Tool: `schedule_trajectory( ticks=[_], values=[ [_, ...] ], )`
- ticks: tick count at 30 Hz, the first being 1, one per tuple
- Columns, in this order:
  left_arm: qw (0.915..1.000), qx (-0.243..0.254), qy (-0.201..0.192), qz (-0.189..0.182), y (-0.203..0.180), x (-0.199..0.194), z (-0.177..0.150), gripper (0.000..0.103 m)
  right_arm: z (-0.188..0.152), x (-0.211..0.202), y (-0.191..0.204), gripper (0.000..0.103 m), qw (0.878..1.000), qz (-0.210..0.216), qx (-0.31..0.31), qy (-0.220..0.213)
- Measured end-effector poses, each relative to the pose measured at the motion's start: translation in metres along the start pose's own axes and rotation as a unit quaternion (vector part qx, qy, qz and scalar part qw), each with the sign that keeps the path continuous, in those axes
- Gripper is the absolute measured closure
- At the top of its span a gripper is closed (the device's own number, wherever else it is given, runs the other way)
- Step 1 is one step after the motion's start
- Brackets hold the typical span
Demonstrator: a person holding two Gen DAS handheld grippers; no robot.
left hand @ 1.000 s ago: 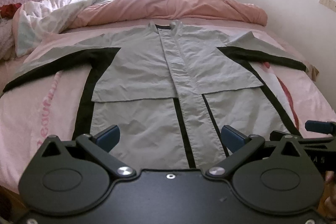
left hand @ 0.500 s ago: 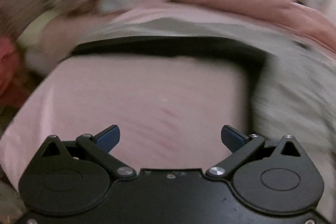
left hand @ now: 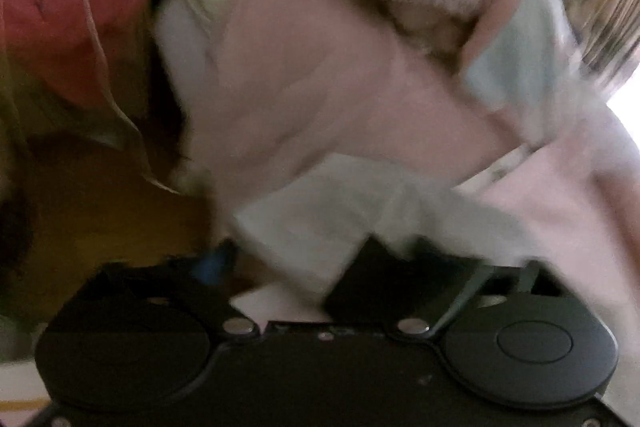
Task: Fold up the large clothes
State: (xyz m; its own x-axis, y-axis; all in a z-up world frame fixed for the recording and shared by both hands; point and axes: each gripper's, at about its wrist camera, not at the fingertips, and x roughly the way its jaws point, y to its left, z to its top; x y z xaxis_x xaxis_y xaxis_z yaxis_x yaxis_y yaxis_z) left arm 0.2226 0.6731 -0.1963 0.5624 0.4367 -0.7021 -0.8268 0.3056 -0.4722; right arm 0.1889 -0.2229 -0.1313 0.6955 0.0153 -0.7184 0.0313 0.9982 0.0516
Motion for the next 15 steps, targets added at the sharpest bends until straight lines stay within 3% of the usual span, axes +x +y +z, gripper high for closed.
schedule_trajectory(
  ticks=[3, 4, 8, 11, 15],
  values=[
    [0.9989, 0.04, -0.025, 0.001, -0.023, -0.017, -0.009, 0.088, 0.005, 0.008, -0.01, 0.01, 1.0, 0.002, 0.014, 0.01],
    [0.9972, 0.065, -0.038, 0.005, -0.035, -0.018, -0.006, 0.091, 0.007, 0.01, -0.013, 0.01, 1.0, 0.002, 0.017, 0.01],
    [0.9812, 0.156, -0.111, 0.016, -0.074, -0.06, -0.021, 0.094, 0.02, 0.01, -0.027, 0.01, 1.0, -0.016, 0.012, -0.006],
    [0.9675, 0.206, -0.141, -0.039, -0.118, -0.096, -0.037, 0.093, 0.032, 0.014, -0.04, 0.01, 0.999, -0.034, 0.002, -0.02],
    [0.9472, 0.271, -0.129, -0.114, -0.193, -0.121, -0.099, 0.093, 0.053, 0.034, -0.061, 0.01, 0.998, -0.064, -0.006, -0.02]
  ],
)
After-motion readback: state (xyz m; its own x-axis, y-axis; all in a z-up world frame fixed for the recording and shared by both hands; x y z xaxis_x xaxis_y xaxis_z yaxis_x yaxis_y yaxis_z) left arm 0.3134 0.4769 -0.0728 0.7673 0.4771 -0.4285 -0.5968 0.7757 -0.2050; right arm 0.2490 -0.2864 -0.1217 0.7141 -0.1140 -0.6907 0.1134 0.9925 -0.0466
